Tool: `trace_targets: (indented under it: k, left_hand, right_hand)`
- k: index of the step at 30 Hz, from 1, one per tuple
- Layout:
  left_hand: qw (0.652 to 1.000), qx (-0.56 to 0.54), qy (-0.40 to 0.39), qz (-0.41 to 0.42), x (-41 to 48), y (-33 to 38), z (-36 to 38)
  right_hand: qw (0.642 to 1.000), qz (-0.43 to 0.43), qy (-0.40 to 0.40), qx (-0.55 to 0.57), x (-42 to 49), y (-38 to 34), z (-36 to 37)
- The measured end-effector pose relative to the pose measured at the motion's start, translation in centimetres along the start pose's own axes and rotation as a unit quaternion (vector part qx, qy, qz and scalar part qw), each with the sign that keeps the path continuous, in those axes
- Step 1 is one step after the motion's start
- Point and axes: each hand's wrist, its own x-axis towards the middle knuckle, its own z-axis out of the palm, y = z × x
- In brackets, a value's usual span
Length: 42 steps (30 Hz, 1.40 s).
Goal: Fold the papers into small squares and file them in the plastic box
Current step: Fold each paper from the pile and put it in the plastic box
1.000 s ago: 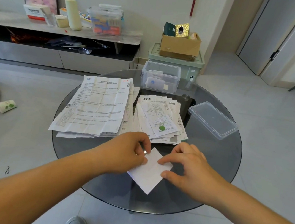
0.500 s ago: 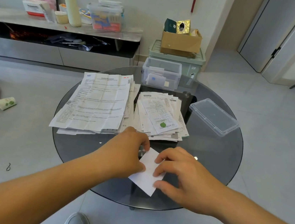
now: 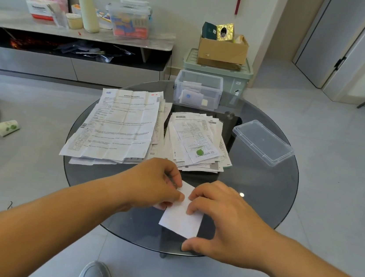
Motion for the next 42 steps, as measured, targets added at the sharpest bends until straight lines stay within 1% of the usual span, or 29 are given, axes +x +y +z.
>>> trace_targets:
  k: [3, 7, 10, 14, 15, 17, 20, 23, 26, 28, 30, 32, 36, 37, 39, 41, 42]
  left_hand:
    - [0.999, 0.043, -0.012, -0.002, 0.1, 0.0, 0.0]
    - [0.996, 0.068, -0.061, 0.007, 0.0, 0.1, 0.1]
    - [0.996, 0.009, -0.084, -0.019, 0.0, 0.1, -0.2]
    - [0.985, -0.116, -0.096, -0.088, 0.0, -0.1, -0.6]
    - [0.981, -0.132, -0.100, -0.101, -0.1, -0.1, -0.6]
    - [0.978, -0.130, -0.115, -0.113, -0.3, -0.1, -0.7]
    - [0.982, -0.088, -0.127, -0.105, -0.5, 0.1, -1.0]
    - [0.989, -0.020, -0.121, -0.077, -0.5, 0.0, -1.0]
    - [0.993, 0.089, -0.078, -0.030, -0.3, -0.2, -0.4]
    - [0.986, 0.160, -0.046, -0.010, -0.1, -0.2, 0.3]
    - [0.972, 0.232, -0.017, -0.001, 0.3, -0.2, 0.9]
    - [0.958, 0.285, -0.008, -0.007, 0.7, 0.0, 1.2]
    - [0.966, 0.256, -0.026, -0.035, 1.1, 0.5, 1.1]
    - [0.963, 0.265, -0.024, -0.031, 1.1, 0.5, 1.0]
    - [0.947, 0.322, -0.006, -0.010, 1.1, 0.5, 1.1]
    - [0.927, 0.372, 0.035, 0.021, 1.0, 0.3, 1.1]
    - [0.925, 0.375, 0.054, 0.038, 0.8, 0.3, 1.1]
  right_hand:
    - [1.000, 0.002, 0.005, 0.001, 0.0, -0.1, 0.0]
    - [1.000, 0.002, 0.012, 0.007, -0.1, 0.2, 0.2]
    - [0.999, 0.010, 0.022, 0.033, -0.1, 0.6, 0.2]
    - [0.998, 0.016, 0.042, 0.041, -0.2, 0.9, 0.5]
    - [0.998, 0.017, 0.051, 0.042, -0.1, 0.9, 0.7]
    - [0.995, 0.026, 0.077, 0.050, 0.0, 1.0, 1.1]
    - [0.989, 0.070, 0.104, 0.084, 0.3, 1.3, 1.3]
    - [0.985, 0.122, 0.097, 0.077, 0.8, 1.5, 1.2]
    - [0.979, 0.180, 0.080, 0.056, 1.3, 1.4, 0.9]
    - [0.973, 0.212, 0.080, 0.044, 1.6, 1.3, 0.8]
    - [0.968, 0.234, 0.076, 0.040, 1.8, 1.3, 0.6]
    - [0.966, 0.244, 0.068, 0.050, 1.9, 1.4, 0.4]
    - [0.967, 0.246, 0.027, 0.067, 1.9, 1.6, -0.3]
    - [0.966, 0.247, 0.014, 0.075, 1.9, 1.6, -0.6]
    - [0.965, 0.249, -0.011, 0.085, 1.9, 1.7, -1.1]
    - [0.966, 0.245, -0.024, 0.084, 1.9, 1.7, -1.5]
    - [0.966, 0.243, -0.026, 0.083, 1.9, 1.8, -1.5]
